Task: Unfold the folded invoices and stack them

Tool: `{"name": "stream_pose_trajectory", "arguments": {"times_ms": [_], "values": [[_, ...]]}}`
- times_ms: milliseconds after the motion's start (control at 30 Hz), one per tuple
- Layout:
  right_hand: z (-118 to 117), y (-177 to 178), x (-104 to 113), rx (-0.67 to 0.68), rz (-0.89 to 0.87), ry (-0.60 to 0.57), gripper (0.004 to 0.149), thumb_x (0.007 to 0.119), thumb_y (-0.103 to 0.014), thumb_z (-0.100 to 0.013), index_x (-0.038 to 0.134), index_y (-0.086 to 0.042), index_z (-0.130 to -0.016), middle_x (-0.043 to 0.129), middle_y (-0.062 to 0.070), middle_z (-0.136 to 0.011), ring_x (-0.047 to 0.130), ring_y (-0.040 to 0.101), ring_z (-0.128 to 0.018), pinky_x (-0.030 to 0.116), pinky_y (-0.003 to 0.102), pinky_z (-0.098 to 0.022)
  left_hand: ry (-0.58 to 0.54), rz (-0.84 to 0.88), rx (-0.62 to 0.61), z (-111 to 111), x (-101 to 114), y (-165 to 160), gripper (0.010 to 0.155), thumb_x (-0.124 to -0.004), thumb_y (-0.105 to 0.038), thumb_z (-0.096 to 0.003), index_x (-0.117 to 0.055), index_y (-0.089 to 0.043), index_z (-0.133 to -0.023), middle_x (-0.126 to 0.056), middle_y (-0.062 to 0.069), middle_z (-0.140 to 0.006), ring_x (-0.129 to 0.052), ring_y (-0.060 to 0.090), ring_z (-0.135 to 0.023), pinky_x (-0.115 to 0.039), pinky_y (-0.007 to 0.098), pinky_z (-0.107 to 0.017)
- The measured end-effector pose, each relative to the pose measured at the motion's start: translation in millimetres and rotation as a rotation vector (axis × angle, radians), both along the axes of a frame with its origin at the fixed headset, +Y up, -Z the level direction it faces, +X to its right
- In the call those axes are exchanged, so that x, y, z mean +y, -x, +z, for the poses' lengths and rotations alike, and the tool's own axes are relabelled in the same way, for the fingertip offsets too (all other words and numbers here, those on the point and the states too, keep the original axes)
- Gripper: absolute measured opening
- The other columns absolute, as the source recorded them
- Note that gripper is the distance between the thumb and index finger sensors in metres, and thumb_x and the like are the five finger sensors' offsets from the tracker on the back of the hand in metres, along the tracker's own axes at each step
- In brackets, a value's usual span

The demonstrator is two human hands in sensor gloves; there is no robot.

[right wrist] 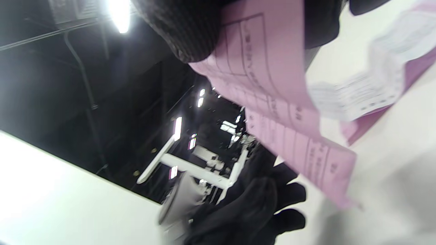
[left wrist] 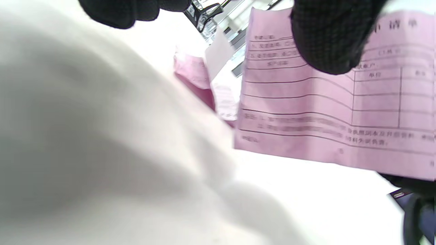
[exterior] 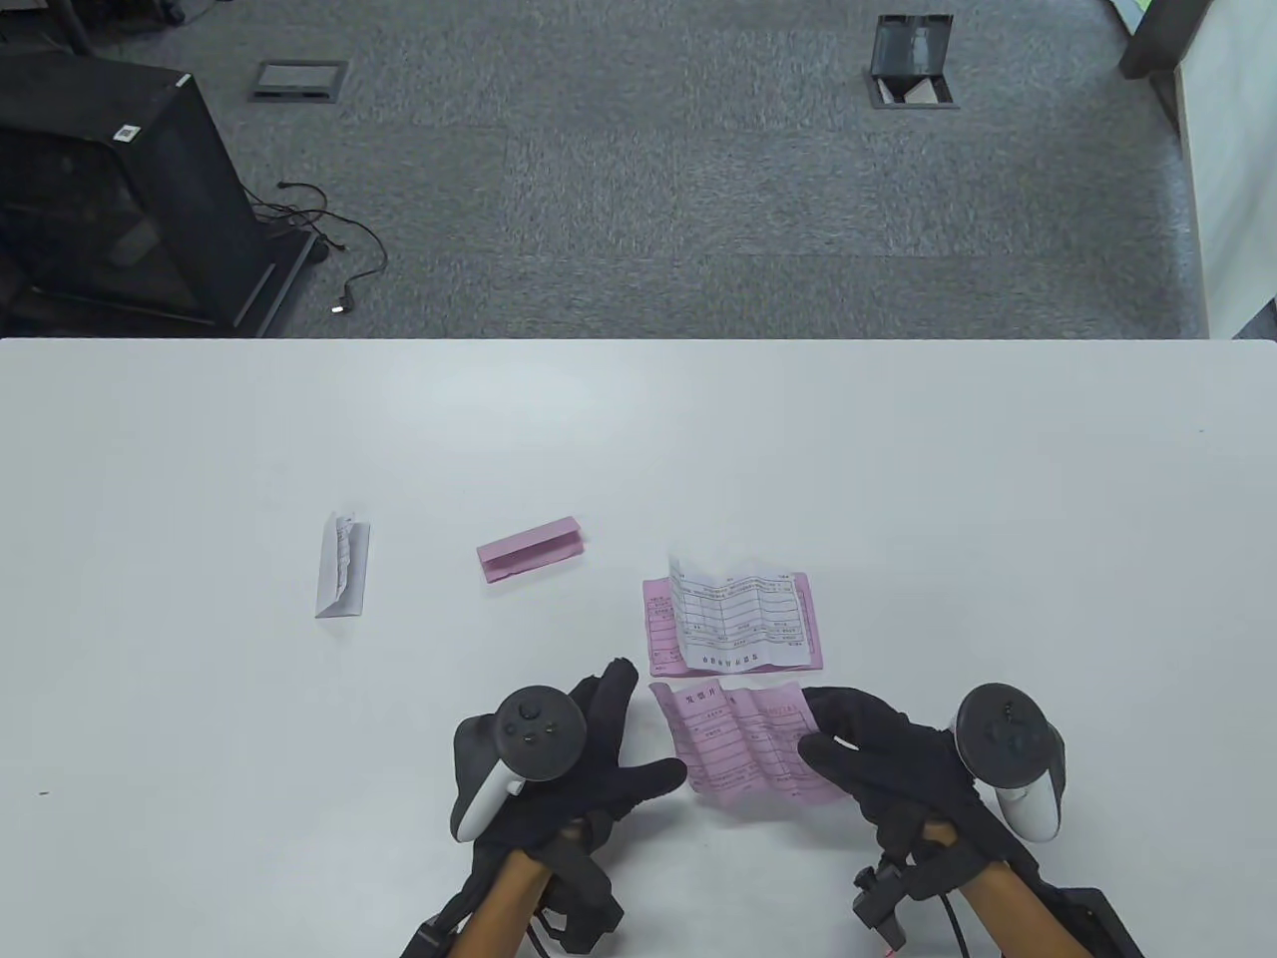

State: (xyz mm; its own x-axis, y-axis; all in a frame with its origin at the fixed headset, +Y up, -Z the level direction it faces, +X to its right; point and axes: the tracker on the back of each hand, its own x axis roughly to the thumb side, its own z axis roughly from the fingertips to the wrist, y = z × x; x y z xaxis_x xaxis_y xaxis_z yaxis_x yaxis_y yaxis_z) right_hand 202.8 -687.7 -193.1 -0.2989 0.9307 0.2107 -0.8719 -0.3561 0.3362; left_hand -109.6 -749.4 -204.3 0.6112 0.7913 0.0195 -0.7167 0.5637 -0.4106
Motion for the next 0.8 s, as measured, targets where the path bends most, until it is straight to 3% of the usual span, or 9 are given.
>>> {"name": "stream_pose_trajectory", "arguments": {"times_ms": [167, 367, 500, 600, 700, 800], "values": [[6.2, 7.0, 19.0, 0.125, -0.089, -0.099, 0.034, 0.075, -0.034, -0.049, 0.074, -0.024, -0.082, 0.075, 0.012, -0.094, 0.069, 0.042, -0.088, 0.050, 0.066, -0.067, -0.005, 0.301, -0.029, -2.0, 2.5, 9.9, 0.110, -0.087, -0.057, -0.0418, -0.011, -0.022, -0.113, -0.017, 0.027, -0.119, -0.028, 0.056, -0.103, -0.045, 0.062, -0.074], [0.5, 9.0, 25.0, 0.174, -0.160, -0.119, 0.034, 0.075, -0.035, -0.049, 0.074, -0.027, -0.082, 0.077, 0.011, -0.093, 0.071, 0.041, -0.087, 0.051, 0.066, -0.067, -0.012, 0.463, -0.109, -3.8, -2.0, 6.0, 0.108, -0.089, -0.058, -0.0407, -0.020, -0.021, -0.115, -0.024, 0.025, -0.120, -0.030, 0.056, -0.103, -0.047, 0.061, -0.074], [-7.6, 2.5, 12.8, 0.055, -0.161, -0.118, 0.034, 0.075, -0.035, -0.049, 0.074, -0.027, -0.081, 0.079, 0.009, -0.089, 0.074, 0.039, -0.085, 0.053, 0.064, -0.066, -0.042, 0.528, -0.094, -1.8, -0.7, 5.5, 0.080, -0.091, -0.052, -0.0433, -0.056, -0.025, -0.110, -0.045, 0.022, -0.118, -0.042, 0.055, -0.102, -0.051, 0.061, -0.071], [-14.6, -5.0, -0.4, -0.032, -0.168, -0.064, 0.034, 0.076, -0.035, -0.049, 0.074, -0.027, -0.081, 0.081, 0.009, -0.087, 0.077, 0.039, -0.082, 0.055, 0.063, -0.066, -0.091, 0.513, 0.046, 0.3, 1.3, 6.9, 0.043, -0.086, -0.041, -0.0504, -0.081, -0.030, -0.091, -0.069, 0.017, -0.109, -0.057, 0.050, -0.097, -0.057, 0.059, -0.068], [-21.5, -13.2, -10.0, -0.137, -0.128, -0.055, 0.034, 0.075, -0.035, -0.049, 0.073, -0.026, -0.081, 0.084, 0.008, -0.081, 0.080, 0.037, -0.077, 0.058, 0.061, -0.065, -0.133, 0.514, 0.142, 0.8, 3.1, 9.6, 0.041, -0.086, -0.038, -0.0501, -0.084, -0.024, -0.089, -0.086, 0.013, -0.092, -0.073, 0.042, -0.086, -0.065, 0.054, -0.062], [-27.8, -19.2, -18.3, -0.208, -0.080, -0.046, 0.034, 0.076, -0.035, -0.049, 0.074, -0.024, -0.081, 0.086, 0.007, -0.077, 0.083, 0.035, -0.072, 0.059, 0.060, -0.064, -0.175, 0.408, 0.197, 0.8, 6.3, 10.6, 0.041, -0.088, -0.037, -0.0489, -0.087, -0.020, -0.086, -0.097, 0.009, -0.075, -0.086, 0.033, -0.071, -0.075, 0.048, -0.053]]}}
